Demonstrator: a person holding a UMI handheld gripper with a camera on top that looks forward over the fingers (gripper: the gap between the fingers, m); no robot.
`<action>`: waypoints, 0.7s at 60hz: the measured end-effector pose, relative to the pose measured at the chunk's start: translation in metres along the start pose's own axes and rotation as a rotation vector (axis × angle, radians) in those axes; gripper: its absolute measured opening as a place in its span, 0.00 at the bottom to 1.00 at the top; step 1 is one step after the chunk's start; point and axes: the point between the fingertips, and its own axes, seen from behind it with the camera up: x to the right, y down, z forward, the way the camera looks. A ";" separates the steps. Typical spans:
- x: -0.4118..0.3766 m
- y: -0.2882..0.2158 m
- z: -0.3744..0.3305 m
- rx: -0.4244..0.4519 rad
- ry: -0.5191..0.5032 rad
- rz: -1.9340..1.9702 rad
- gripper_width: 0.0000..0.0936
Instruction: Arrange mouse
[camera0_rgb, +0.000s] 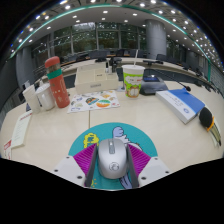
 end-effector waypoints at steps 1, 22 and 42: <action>-0.001 0.000 -0.001 -0.004 -0.001 -0.002 0.62; -0.027 -0.017 -0.115 0.034 0.014 -0.083 0.91; -0.045 0.025 -0.283 0.088 0.030 -0.099 0.92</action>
